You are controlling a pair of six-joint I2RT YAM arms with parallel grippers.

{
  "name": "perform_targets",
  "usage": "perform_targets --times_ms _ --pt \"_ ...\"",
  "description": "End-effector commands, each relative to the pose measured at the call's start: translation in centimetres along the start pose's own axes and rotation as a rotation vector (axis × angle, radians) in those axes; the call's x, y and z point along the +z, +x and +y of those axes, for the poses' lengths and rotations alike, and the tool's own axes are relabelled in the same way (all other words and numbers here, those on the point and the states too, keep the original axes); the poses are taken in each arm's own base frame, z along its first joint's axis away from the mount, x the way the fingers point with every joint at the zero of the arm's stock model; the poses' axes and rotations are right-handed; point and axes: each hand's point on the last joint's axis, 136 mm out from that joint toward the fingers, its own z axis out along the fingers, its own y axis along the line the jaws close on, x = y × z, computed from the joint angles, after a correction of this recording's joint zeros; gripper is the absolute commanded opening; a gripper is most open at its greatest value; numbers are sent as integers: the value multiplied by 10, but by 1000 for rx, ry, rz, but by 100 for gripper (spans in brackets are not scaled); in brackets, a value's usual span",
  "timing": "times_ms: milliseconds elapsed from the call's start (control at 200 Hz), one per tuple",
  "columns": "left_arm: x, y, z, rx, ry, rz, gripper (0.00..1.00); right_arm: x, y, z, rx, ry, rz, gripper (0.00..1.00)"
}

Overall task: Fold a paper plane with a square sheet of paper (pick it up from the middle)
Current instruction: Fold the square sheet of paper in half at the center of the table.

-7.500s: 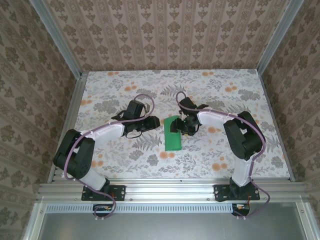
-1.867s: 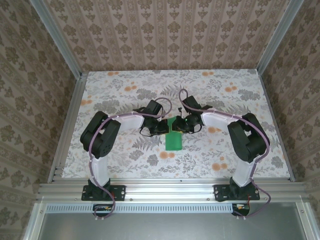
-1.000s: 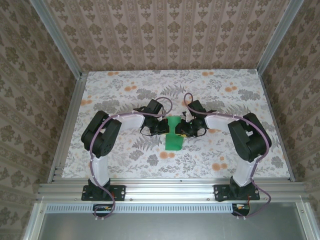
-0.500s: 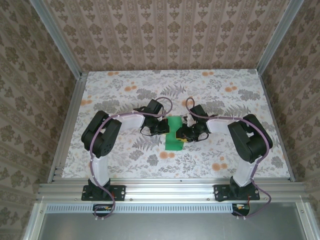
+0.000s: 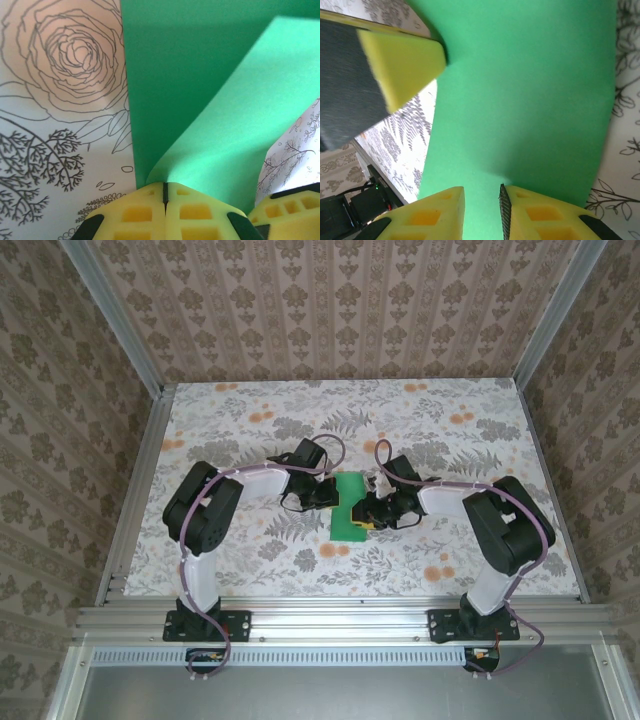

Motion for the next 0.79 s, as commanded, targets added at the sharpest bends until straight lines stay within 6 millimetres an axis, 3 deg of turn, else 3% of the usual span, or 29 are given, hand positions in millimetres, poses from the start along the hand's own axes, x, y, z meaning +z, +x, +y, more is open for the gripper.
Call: perform_targets --times_ms 0,145,355,500,615,790 --pt "14 18 24 -16 -82 73 6 12 12 -20 47 39 38 28" --pt "13 18 23 -12 -81 74 6 14 17 -33 57 85 53 28" --pt "13 18 23 -10 -82 75 6 -9 14 -1 10 9 8 28" --pt "13 18 22 -7 -81 75 6 -8 20 12 8 -65 17 28" --pt "13 17 21 -6 -78 76 6 5 28 1 35 -47 46 28" --pt "13 18 21 -3 -80 77 6 17 37 -34 81 61 66 27"
